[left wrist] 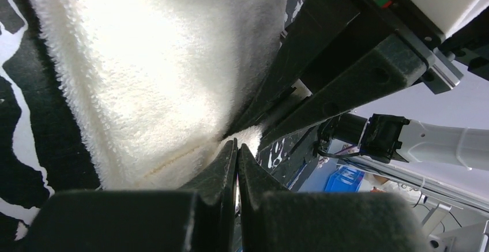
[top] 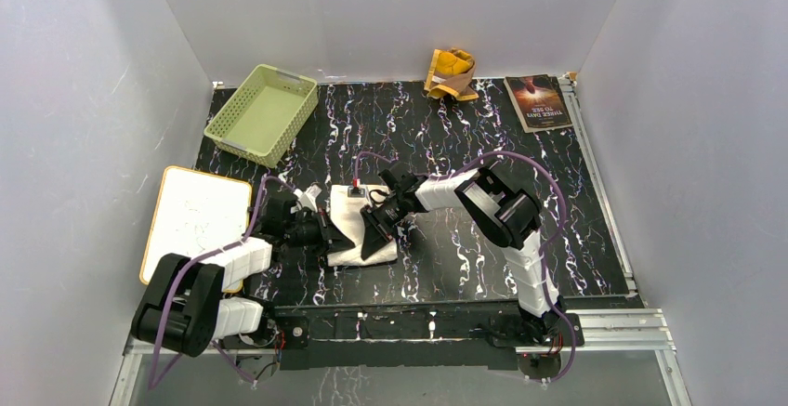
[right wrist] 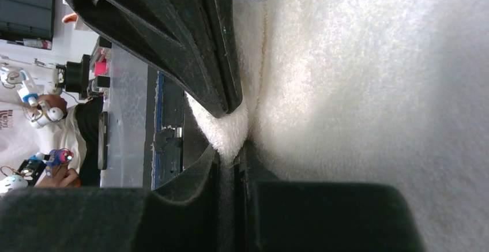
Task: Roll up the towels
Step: Roll the towel at the center of the board.
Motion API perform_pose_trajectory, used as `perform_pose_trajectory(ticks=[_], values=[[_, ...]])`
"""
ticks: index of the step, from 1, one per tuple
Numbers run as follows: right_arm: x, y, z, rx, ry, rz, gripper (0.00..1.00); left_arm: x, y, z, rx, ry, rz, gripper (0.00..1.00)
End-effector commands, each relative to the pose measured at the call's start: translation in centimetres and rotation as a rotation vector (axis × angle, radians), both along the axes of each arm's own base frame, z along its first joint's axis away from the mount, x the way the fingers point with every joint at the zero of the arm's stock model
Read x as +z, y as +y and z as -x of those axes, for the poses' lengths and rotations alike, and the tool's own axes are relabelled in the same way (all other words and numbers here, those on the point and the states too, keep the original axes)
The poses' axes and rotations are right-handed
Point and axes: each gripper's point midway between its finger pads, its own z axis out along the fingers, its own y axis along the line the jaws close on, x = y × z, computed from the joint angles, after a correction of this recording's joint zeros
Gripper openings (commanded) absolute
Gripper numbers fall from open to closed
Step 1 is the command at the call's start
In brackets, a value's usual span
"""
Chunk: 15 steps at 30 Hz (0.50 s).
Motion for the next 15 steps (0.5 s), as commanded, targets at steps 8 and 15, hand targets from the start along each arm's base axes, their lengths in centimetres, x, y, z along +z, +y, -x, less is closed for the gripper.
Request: perform_pose_trajectory(ticks=[8, 15], values=[[-1.9, 0.2, -1.9, -0.047, -0.064, 0.056, 0.00, 6.4, -0.2, -0.4, -0.014, -0.138, 0.028, 0.00], [-2.0, 0.3, -2.0, -0.046, -0.067, 0.057, 0.00, 3.2, -1.0, 3.3, -0.047, 0.008, 0.103, 0.00]])
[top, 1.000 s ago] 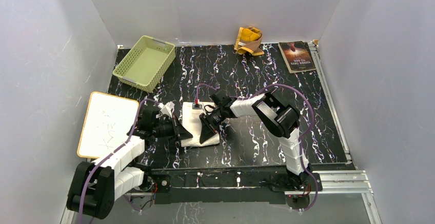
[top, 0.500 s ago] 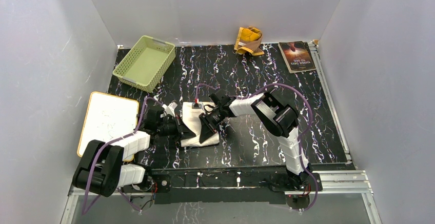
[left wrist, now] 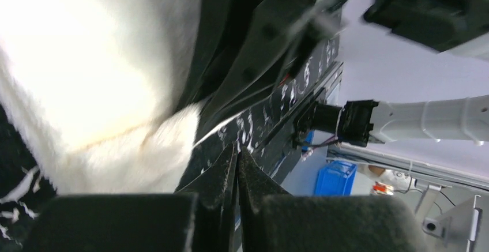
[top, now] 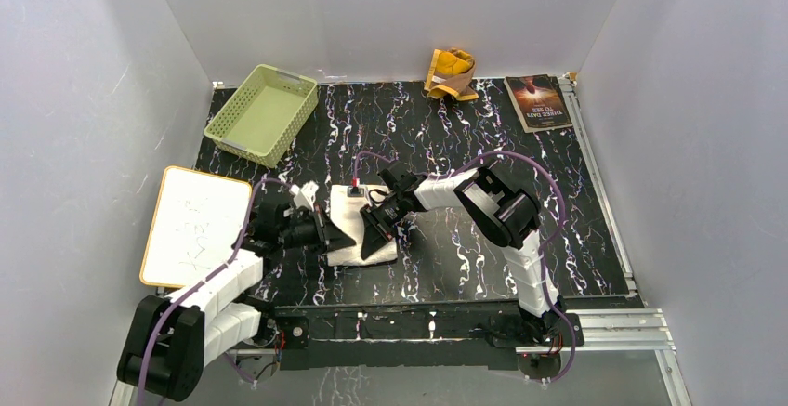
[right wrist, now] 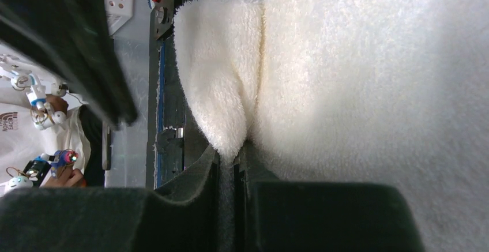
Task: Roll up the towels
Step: Roll the towel at the center of the board.
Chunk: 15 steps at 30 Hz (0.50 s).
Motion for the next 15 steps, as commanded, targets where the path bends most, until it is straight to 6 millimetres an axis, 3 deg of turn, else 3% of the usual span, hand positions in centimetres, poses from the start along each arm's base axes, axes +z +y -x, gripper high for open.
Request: perform_pose_trajectory(ticks=[1, 6, 10, 15], values=[[-2.0, 0.3, -1.8, -0.037, -0.085, 0.043, 0.00, -2.3, -0.6, 3.5, -0.044, 0.150, 0.037, 0.00], [-2.0, 0.3, -1.8, -0.037, -0.086, 0.043, 0.00, -4.1, -0.2, 3.4, -0.012, 0.174, -0.008, 0.00], [-1.9, 0.2, -1.7, -0.037, -0.088, 0.044, 0.00, -5.7, 0.4, 1.8, 0.042, 0.173, -0.079, 0.00], [-2.0, -0.1, -1.6, -0.040, -0.094, 0.061, 0.00, -6.3, 0.3, -0.1, 0.086, 0.160, -0.081, 0.00]])
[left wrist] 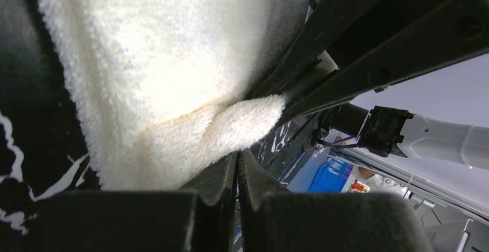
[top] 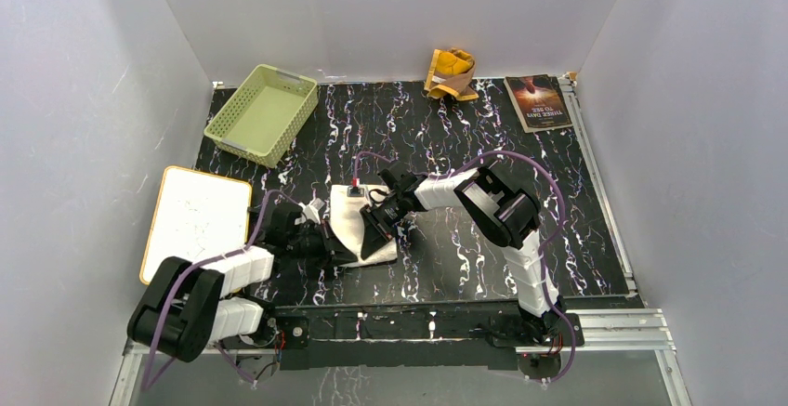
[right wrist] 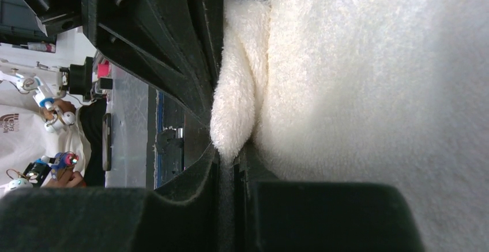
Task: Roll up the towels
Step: Roll the towel at the center of the board.
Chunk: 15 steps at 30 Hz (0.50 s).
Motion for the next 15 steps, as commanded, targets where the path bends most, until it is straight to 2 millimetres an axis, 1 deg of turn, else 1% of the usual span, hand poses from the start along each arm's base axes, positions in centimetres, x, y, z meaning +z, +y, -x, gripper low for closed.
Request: perform_pose_trajectory(ticks=[1, 5, 6, 7, 9, 10, 11, 14, 15], values=[[-2.0, -0.2, -1.7, -0.042, -0.099, 0.059, 0.00, 0.0, -0.1, -2.8, 0.049, -0.058, -0.019, 0.00], [-2.0, -0.2, -2.0, -0.055, -0.118, 0.069, 0.00, -1.4, 0.2, -2.6, 0.059, -0.034, -0.026, 0.00], [-2.1, -0.3, -2.2, -0.063, -0.128, 0.077, 0.04, -1.8, 0.2, -2.4, 0.059, -0.025, -0.027, 0.00], [-2.2, -0.3, -2.6, -0.078, -0.145, 0.090, 0.15, -1.9, 0.3, -2.2, 0.058, -0.024, -0.025, 0.00], [-2.3, -0.5, -3.5, -0.115, -0.181, 0.117, 0.47, -2.9, 0.4, -1.5, 0.055, 0.011, -0.031, 0.00], [-2.2, -0.7, -4.1, -0.135, -0.197, 0.126, 0.83, -3.3, 0.5, -1.2, 0.055, 0.022, -0.032, 0.00], [-1.9, -0.9, -4.8, -0.159, -0.213, 0.133, 0.97, -3.5, 0.6, -0.9, 0.054, 0.029, -0.033, 0.00], [0.0, -1.8, -8.1, -0.261, -0.299, 0.146, 0.98, -4.2, 0.7, -0.3, 0.046, 0.045, -0.035, 0.00], [1.0, -2.1, -9.2, -0.299, -0.341, 0.147, 0.98, -4.4, 0.7, -0.2, 0.044, 0.052, -0.035, 0.00]])
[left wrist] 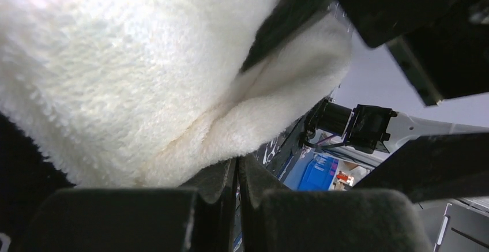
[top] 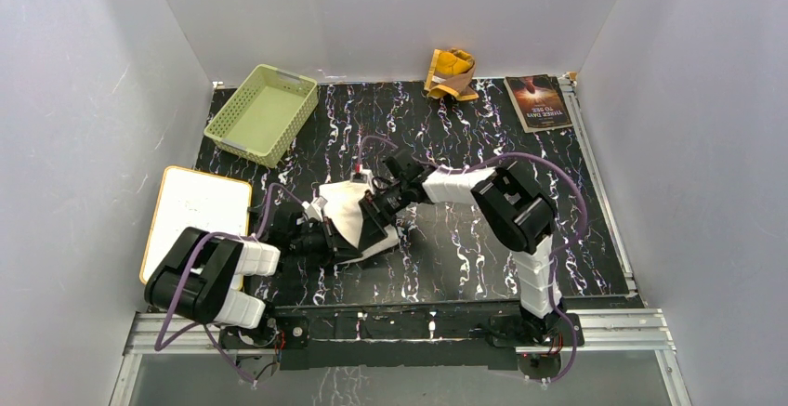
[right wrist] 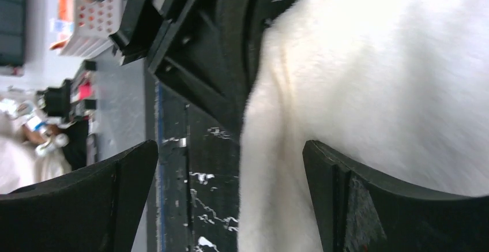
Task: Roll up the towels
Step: Roll the towel at the center of the board.
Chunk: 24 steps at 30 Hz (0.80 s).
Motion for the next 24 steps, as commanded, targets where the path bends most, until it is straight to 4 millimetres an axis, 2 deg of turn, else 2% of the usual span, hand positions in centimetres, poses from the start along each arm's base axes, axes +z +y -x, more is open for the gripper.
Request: perform_pose_trajectory(ticks=[1, 4, 8, 10, 11, 12, 13, 14, 15, 19, 21, 24], values=[[-1.0, -2.3, -9.2, -0.293, -0.325, 0.154, 0.98, -3.5, 1.6, 1.2, 0.044, 0.061, -0.103, 0.00], [3.5, -3.2, -12.7, -0.431, -0.490, 0.150, 0.98, -3.5, 1.4, 1.3, 0.034, 0.069, -0.091, 0.00], [11.9, -4.1, -16.1, -0.694, -0.723, -0.051, 0.98, -3.0, 1.2, 0.9, 0.027, 0.055, -0.084, 0.00], [12.7, -5.1, -17.4, -0.920, -0.612, -0.136, 0.98, -2.8, 1.2, 0.7, 0.024, 0.048, -0.089, 0.00], [11.8, -4.6, -17.0, -0.882, -0.532, -0.169, 0.98, -2.6, 1.2, 0.6, 0.022, 0.043, -0.090, 0.00], [10.8, -3.7, -16.3, -0.738, -0.517, -0.196, 0.98, -2.5, 1.1, 0.5, 0.020, 0.039, -0.088, 0.00], [9.9, -3.1, -16.1, -0.651, -0.480, -0.166, 0.94, -2.4, 1.1, 0.4, 0.012, 0.038, -0.088, 0.00], [10.3, -2.7, -15.9, -0.604, -0.517, -0.151, 0.86, -2.2, 1.0, 0.4, 0.006, 0.035, -0.086, 0.00], [10.6, -2.6, -15.4, -0.605, -0.617, -0.137, 0.84, -2.0, 0.9, 0.3, 0.001, 0.033, -0.082, 0.00], [13.0, -4.4, -8.7, -0.546, -1.417, -0.157, 0.92, -1.1, 0.7, 0.1, -0.004, 0.017, -0.069, 0.00], [12.3, -5.5, -6.1, -0.439, -1.626, -0.141, 0.98, -0.7, 0.6, 0.0, -0.003, 0.012, -0.056, 0.00], [10.8, -6.7, -3.4, -0.301, -1.847, -0.060, 0.98, -0.3, 0.4, -0.1, -0.003, 0.004, -0.040, 0.00]])
